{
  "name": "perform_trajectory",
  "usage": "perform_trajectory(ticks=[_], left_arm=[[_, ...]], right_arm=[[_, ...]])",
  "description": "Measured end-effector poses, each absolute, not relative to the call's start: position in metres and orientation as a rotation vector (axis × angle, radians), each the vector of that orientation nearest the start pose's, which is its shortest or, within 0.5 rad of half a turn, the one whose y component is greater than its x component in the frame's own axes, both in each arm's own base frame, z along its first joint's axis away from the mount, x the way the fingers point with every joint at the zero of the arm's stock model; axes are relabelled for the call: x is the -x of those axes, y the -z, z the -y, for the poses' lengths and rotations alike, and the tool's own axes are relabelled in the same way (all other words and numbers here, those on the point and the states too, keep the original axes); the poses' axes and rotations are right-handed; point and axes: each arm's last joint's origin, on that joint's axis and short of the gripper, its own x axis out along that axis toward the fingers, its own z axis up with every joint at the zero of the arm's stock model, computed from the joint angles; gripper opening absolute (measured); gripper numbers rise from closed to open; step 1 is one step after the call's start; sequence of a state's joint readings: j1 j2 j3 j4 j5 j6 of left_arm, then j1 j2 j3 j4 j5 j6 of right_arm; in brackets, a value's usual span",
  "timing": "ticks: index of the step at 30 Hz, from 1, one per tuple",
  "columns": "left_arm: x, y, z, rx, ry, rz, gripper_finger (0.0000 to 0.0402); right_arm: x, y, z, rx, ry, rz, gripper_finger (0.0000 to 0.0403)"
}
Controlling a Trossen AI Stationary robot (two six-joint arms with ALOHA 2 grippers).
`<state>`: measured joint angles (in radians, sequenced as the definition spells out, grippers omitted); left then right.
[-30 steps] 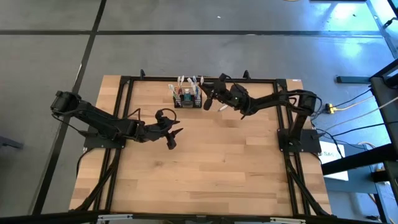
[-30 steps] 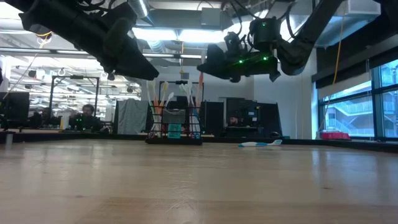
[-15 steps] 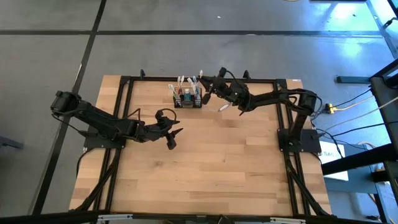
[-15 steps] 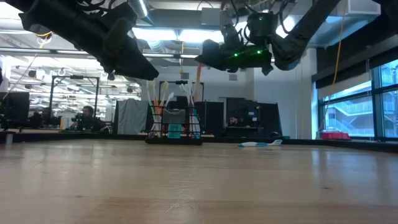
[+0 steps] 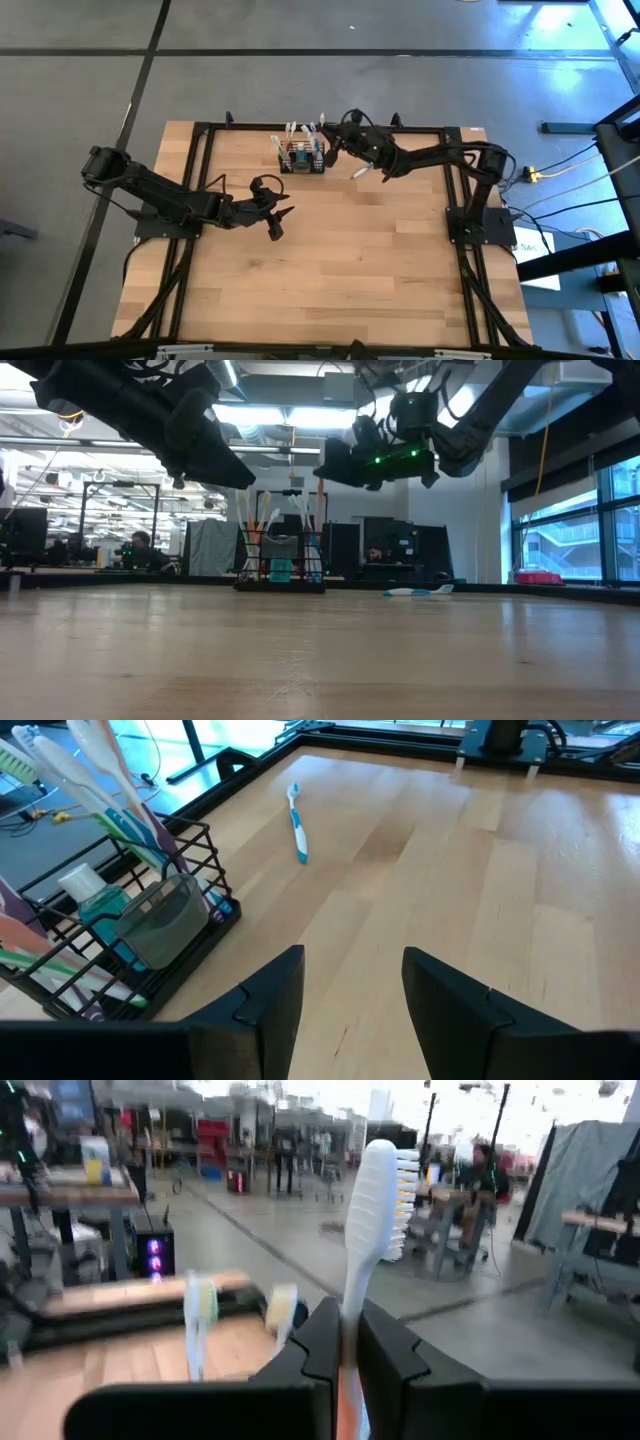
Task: Pick & Place toothbrushing station
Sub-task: Put the orange toothbrush into the black wire organizer
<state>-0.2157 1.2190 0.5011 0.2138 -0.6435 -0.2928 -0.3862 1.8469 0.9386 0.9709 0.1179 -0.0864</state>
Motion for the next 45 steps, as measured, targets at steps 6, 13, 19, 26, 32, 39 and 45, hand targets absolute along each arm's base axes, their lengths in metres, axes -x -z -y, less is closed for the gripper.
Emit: perform_trajectory(ticks=[6,13,19,26,32,39,45], left_arm=[[-0.231,-0.191,0.033,0.072,-0.48,-0.395,0.0166],[-0.231,-0.191,0.033,0.047,-0.474,-0.402,0.0166],[-0.231,-0.191,0.033,0.049,-0.468,-0.403,0.0166],[-0.231,-0.191,0.033,0.049,-0.466,-0.403,0.0166],[-0.231,-0.191,0.033,0.049,-0.467,-0.403,0.0166],[-0.231,-0.191,0.033,0.049,-0.467,-0.403,0.0166],[-0.231,-0.191,0.033,0.05,-0.467,-0.403,0.0166]], right_arm=[[-0.361,-0.186,0.152,0.082,0.546,-0.014,0.0025],[-0.363,-0.176,0.153,0.056,0.555,-0.021,0.0025],[-0.364,-0.176,0.152,0.032,0.551,-0.014,0.0025],[-0.367,-0.161,0.15,0.021,0.595,-0.029,0.0025],[-0.369,-0.152,0.15,0.006,0.591,-0.03,0.0025],[-0.369,-0.151,0.15,-0.019,0.59,-0.04,0.0025],[-0.369,-0.147,0.15,-0.021,0.59,-0.081,0.0025]])
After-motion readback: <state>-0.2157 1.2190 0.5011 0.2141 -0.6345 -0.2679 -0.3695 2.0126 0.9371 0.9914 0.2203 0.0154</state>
